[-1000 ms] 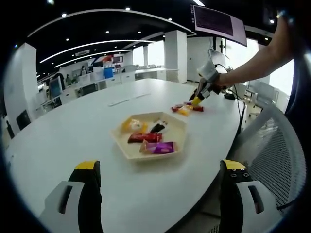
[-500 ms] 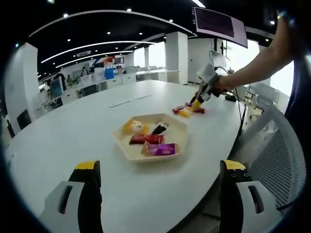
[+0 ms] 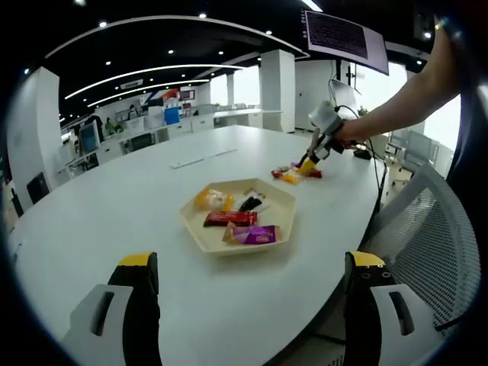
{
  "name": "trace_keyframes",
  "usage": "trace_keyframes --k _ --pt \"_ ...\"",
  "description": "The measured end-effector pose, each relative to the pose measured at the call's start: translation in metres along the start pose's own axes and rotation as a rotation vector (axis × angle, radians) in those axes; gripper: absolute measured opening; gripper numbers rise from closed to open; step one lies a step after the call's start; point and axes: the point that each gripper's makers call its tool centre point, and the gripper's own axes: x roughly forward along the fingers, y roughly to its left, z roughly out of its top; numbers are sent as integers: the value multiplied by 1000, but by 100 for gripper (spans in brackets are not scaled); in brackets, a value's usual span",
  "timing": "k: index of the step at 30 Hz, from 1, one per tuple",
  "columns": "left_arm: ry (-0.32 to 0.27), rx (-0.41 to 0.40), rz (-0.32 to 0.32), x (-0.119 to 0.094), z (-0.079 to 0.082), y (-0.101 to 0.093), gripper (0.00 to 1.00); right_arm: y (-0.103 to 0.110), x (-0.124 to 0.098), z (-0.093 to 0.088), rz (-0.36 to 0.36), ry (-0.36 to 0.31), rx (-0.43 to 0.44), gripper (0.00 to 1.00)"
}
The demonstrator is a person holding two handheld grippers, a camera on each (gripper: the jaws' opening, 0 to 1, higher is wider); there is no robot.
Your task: Place the target food into the container with the food tongs after gripping and lifting it, then release it inside without dropping or visibly crushing the food.
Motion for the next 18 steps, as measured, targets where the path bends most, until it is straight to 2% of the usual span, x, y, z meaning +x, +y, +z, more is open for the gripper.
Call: trace_keyframes --k 18 --pt "-2 -5 3 1 1 3 98 -3 -7 2 15 15 23 22"
